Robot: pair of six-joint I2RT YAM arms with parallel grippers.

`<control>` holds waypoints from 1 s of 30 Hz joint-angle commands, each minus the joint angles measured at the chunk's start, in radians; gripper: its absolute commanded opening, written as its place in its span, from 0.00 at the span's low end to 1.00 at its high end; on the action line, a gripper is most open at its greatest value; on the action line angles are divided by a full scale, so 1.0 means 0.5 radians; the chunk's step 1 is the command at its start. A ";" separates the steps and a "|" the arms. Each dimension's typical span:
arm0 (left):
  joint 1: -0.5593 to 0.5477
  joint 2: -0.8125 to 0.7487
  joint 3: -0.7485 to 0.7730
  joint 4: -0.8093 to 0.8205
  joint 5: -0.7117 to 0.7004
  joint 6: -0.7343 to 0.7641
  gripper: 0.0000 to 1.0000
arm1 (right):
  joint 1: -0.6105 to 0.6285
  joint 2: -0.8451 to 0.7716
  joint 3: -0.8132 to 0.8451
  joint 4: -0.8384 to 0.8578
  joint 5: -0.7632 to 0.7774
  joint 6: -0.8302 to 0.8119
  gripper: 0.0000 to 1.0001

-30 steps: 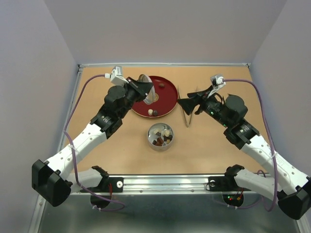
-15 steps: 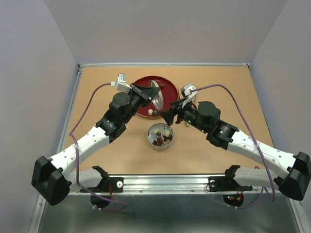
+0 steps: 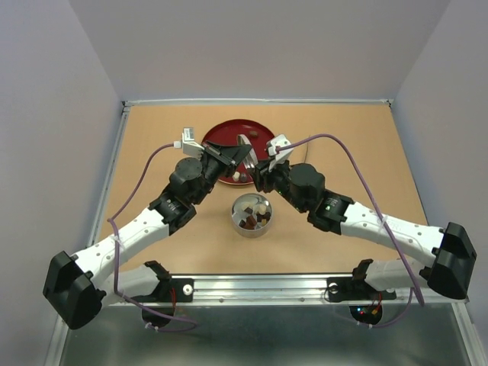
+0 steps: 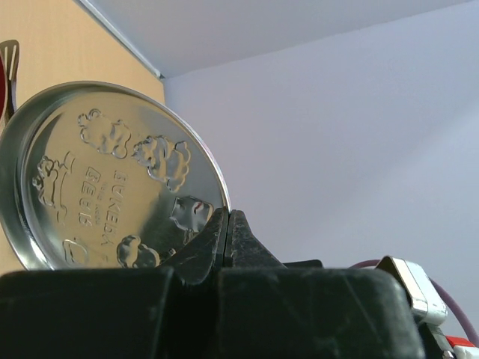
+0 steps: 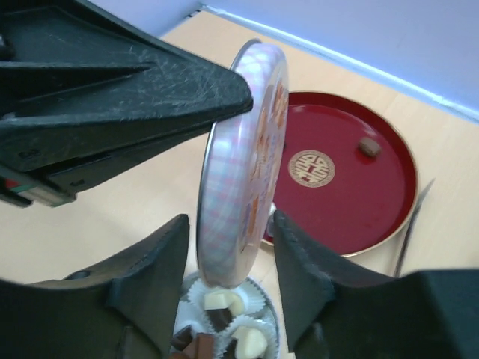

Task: Pack the chocolate

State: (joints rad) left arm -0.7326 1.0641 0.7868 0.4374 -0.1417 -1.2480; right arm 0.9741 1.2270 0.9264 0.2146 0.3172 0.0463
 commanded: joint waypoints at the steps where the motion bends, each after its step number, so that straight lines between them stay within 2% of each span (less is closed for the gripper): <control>1: -0.035 -0.094 -0.064 0.162 -0.036 -0.106 0.00 | 0.049 -0.003 0.086 0.246 0.255 -0.136 0.43; 3: -0.038 -0.106 -0.086 0.162 -0.033 -0.118 0.00 | 0.055 0.006 0.083 0.276 0.344 -0.157 0.37; 4: -0.038 -0.119 -0.104 0.162 -0.030 -0.124 0.00 | 0.061 0.019 0.086 0.276 0.396 -0.175 0.30; 9: -0.038 -0.162 -0.174 0.162 -0.002 -0.130 0.00 | 0.067 0.046 0.105 0.243 0.516 -0.252 0.22; 10: -0.038 -0.177 -0.199 0.159 0.007 -0.127 0.13 | 0.067 0.037 0.098 0.240 0.565 -0.283 0.21; 12: -0.038 -0.208 -0.220 0.156 0.050 -0.106 0.28 | 0.067 0.025 0.086 0.237 0.660 -0.332 0.21; 13: -0.038 -0.217 -0.221 0.123 0.068 -0.087 0.45 | 0.067 0.025 0.092 0.215 0.694 -0.347 0.21; 16: -0.038 -0.250 -0.215 -0.006 0.130 0.032 0.63 | 0.067 0.013 0.129 0.154 0.801 -0.387 0.20; 20: -0.038 -0.333 -0.227 -0.175 0.136 0.176 0.73 | 0.067 -0.027 0.178 0.053 0.835 -0.387 0.20; 24: -0.032 -0.419 -0.282 -0.166 0.148 0.446 0.79 | 0.067 -0.052 0.239 -0.033 0.777 -0.350 0.20; 26: 0.002 -0.438 -0.328 -0.120 0.225 0.611 0.83 | 0.067 -0.046 0.319 -0.131 0.725 -0.305 0.20; 28: 0.060 -0.441 -0.419 -0.016 0.274 0.734 0.83 | 0.064 -0.058 0.377 -0.214 0.661 -0.250 0.20; 30: 0.094 -0.438 -0.496 0.097 0.449 0.811 0.83 | 0.064 -0.064 0.439 -0.275 0.599 -0.206 0.20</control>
State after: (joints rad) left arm -0.7204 0.8536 0.6067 0.3794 -0.0315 -1.0050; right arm 1.0073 1.2362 1.0344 0.1265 0.6685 -0.1101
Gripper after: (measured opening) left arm 0.826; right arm 0.216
